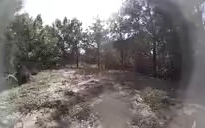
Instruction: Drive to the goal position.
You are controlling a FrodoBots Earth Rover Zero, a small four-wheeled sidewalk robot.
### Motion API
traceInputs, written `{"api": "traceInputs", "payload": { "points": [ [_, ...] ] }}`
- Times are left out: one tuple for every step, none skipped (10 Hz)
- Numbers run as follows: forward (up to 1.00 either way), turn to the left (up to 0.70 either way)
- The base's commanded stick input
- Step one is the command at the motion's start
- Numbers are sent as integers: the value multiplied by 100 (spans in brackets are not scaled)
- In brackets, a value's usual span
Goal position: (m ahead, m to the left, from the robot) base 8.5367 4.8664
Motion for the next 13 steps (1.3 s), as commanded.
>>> {"api": "traceInputs", "payload": {
  "points": [
    [85,0],
    [85,0],
    [85,0],
    [85,0],
    [85,0],
    [85,0],
    [85,0],
    [85,0],
    [85,0],
    [85,0],
    [85,0],
    [85,0],
    [85,0]
  ]
}}
